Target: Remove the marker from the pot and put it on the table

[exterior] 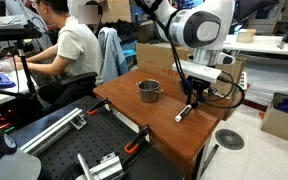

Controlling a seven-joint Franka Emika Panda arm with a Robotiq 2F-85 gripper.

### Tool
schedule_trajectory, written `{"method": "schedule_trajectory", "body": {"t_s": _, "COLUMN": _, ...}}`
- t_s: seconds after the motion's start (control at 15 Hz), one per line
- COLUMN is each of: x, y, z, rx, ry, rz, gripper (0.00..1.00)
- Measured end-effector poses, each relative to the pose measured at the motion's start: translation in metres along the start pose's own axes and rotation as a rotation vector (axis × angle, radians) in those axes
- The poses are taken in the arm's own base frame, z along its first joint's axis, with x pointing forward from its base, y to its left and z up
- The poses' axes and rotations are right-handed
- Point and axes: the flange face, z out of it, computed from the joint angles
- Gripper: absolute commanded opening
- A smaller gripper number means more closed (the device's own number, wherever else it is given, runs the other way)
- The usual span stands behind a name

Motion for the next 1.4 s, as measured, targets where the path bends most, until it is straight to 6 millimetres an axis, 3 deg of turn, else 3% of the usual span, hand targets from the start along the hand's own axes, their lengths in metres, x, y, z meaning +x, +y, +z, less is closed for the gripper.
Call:
{"method": "schedule_trajectory", "body": {"t_s": 0.2, "x": 0.006, "y": 0.001, "z": 0.0, "rx": 0.003, "ry": -0.009, "rz": -0.001, "gripper": 0.89}}
{"method": "schedule_trajectory", "body": {"t_s": 0.33, "x": 0.009, "y": 0.002, "z": 0.0, "rx": 0.002, "ry": -0.008, "rz": -0.001, "gripper": 0.99}}
{"method": "schedule_trajectory", "body": {"t_s": 0.8, "x": 0.022, "y": -0.001, "z": -0.015, "rx": -0.005, "ry": 0.029, "rz": 0.008, "gripper": 1.0}}
{"method": "schedule_trajectory", "body": {"t_s": 0.93, "x": 0.029, "y": -0.005, "z": -0.036, "rx": -0.014, "ry": 0.064, "rz": 0.008, "gripper": 1.0}}
{"method": "schedule_trajectory", "body": {"t_s": 1.13, "x": 0.033, "y": -0.02, "z": -0.086, "rx": -0.022, "ry": 0.123, "rz": -0.002, "gripper": 1.0}}
{"method": "schedule_trajectory", "body": {"t_s": 1.27, "x": 0.027, "y": -0.034, "z": -0.121, "rx": -0.01, "ry": 0.156, "rz": -0.002, "gripper": 1.0}}
{"method": "schedule_trajectory", "body": {"t_s": 1.4, "x": 0.015, "y": -0.04, "z": -0.136, "rx": -0.005, "ry": 0.161, "rz": 0.0, "gripper": 1.0}}
